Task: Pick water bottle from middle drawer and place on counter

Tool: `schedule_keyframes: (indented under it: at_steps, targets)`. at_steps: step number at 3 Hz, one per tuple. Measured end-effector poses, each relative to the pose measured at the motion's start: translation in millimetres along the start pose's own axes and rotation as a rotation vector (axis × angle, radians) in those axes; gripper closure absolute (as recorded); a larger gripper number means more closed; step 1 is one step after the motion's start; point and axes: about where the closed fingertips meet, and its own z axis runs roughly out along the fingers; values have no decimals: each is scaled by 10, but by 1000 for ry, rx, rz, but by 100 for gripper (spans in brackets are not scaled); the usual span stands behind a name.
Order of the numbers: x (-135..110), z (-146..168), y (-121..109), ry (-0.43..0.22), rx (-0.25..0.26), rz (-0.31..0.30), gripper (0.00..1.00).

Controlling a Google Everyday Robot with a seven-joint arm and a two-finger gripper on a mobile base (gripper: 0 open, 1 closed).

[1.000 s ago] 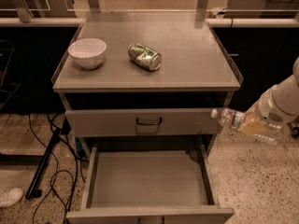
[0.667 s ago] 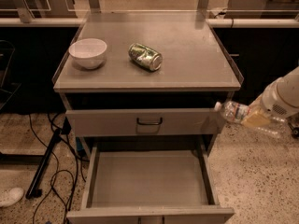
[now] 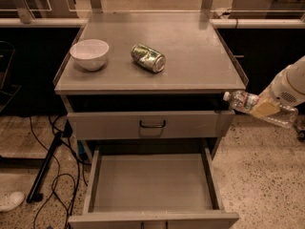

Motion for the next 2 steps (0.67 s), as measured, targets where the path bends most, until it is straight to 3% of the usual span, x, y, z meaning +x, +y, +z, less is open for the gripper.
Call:
schedule_keyframes:
  at_steps: [2]
  targets:
    - [23, -17, -68, 7, 10, 4, 100]
